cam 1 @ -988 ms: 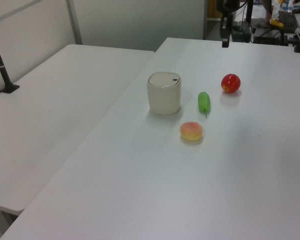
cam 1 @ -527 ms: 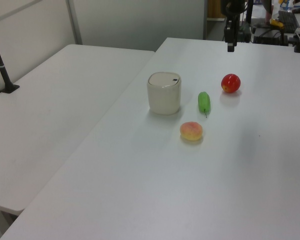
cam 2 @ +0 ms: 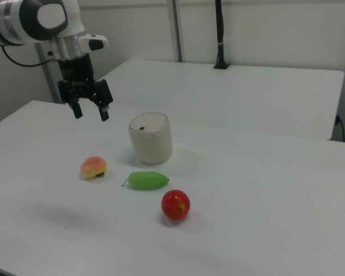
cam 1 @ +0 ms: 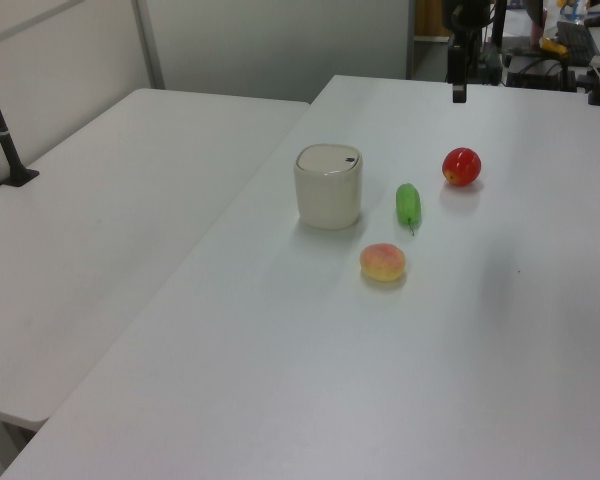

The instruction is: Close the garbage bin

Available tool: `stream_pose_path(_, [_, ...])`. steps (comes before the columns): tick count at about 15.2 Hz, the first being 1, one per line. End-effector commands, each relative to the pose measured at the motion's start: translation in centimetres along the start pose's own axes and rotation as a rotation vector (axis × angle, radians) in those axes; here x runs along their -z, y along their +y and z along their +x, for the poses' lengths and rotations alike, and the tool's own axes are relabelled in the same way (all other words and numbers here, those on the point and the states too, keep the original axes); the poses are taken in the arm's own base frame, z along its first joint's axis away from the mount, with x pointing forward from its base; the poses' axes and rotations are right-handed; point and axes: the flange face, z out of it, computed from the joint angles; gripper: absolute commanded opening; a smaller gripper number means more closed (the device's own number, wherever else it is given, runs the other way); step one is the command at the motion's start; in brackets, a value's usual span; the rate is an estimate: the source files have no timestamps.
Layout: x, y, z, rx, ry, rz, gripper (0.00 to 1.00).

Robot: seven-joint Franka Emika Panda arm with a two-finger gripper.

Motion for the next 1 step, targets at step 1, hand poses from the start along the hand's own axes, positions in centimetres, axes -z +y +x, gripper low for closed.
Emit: stream_pose_path(1, [0.54,0.09,-0.82,-0.016,0.005,-0.018,1.0])
